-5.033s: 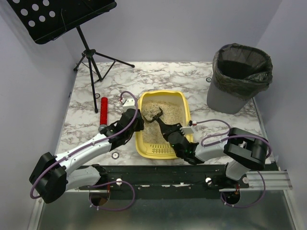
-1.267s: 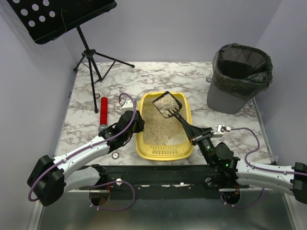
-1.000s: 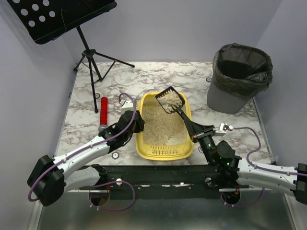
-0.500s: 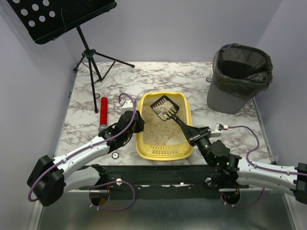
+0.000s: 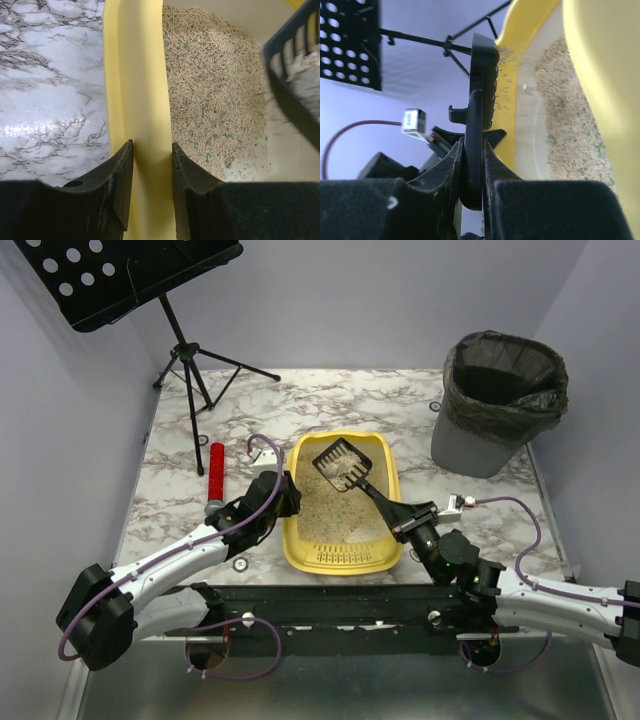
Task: Clean the litter box
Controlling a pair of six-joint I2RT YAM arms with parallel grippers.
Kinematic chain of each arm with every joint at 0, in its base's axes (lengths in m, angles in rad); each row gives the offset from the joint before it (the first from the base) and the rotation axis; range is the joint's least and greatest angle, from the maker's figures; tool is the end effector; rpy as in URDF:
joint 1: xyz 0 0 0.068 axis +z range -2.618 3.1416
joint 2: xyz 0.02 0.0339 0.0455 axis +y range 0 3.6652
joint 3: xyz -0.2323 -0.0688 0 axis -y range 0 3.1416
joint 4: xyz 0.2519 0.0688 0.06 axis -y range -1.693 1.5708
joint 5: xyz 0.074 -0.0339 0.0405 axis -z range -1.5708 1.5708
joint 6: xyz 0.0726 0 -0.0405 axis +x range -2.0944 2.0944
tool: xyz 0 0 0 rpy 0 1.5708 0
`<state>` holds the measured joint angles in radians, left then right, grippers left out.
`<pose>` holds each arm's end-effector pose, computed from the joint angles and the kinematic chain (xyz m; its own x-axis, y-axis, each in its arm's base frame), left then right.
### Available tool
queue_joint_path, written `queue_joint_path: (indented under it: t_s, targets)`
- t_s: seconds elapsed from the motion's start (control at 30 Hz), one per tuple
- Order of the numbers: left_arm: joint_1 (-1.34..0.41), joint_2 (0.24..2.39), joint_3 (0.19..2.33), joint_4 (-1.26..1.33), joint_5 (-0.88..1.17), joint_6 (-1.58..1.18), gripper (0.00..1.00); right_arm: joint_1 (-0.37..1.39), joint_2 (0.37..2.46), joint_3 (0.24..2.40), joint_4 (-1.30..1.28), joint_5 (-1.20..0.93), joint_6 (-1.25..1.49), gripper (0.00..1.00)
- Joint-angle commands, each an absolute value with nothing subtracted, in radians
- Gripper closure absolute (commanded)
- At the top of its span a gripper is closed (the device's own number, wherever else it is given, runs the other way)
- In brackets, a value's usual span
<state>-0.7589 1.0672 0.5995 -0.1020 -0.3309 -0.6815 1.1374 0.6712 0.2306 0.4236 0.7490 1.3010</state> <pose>0.2193 -0.1755 0.1800 -0.5889 -0.2626 -0.7644 0.1047 0.9130 -0.3944 0.1367 0.1777 0.2027 -0.3670 0.8878 -0.2777 -0.0941 0.2615 0.9606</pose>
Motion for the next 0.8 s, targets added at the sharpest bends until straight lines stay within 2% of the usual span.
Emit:
queue_joint_path:
  t_s: [0.0,0.07,0.17,0.27,0.3,0.4,0.47,0.5,0.57,0.67,0.77]
  targets:
    - [-0.767,1.084,0.581,-0.199,-0.244,-0.695,0.89,1.140,0.742,0.215,0.463,0.701,1.326,1.00]
    - [-0.767,1.086,0.587,-0.215,-0.245,-0.692,0.89,1.140,0.650,0.209,0.330,0.788,1.426,1.00]
    - [-0.767,1.072,0.572,-0.201,-0.250,-0.696,0.89,1.140,0.580,0.207,0.379,0.792,1.298,1.00]
    - [-0.767,1.072,0.580,-0.204,-0.245,-0.693,0.89,1.138,0.545,0.304,0.094,0.868,1.357,1.00]
    - [-0.767,1.071,0.577,-0.206,-0.242,-0.695,0.89,1.140,0.540,0.284,0.145,0.874,1.380,1.00]
    - [-0.767,1.072,0.569,-0.201,-0.250,-0.695,0.89,1.140,0.641,0.184,0.476,0.711,1.336,1.00]
    - [-0.767,1.081,0.575,-0.212,-0.255,-0.693,0.89,1.140,0.716,0.230,0.422,0.713,1.348,1.00]
    - [-0.767,1.083,0.584,-0.216,-0.252,-0.690,0.89,1.138,0.706,0.236,0.311,0.738,1.392,1.00]
    - [-0.767,1.077,0.580,-0.216,-0.247,-0.692,0.89,1.138,0.609,0.232,0.246,0.802,1.425,1.00]
    - [-0.765,1.065,0.566,-0.199,-0.245,-0.692,0.89,1.138,0.587,0.222,0.356,0.805,1.283,1.00]
    - [-0.765,1.066,0.572,-0.206,-0.242,-0.690,0.89,1.138,0.569,0.290,0.226,0.903,1.255,1.00]
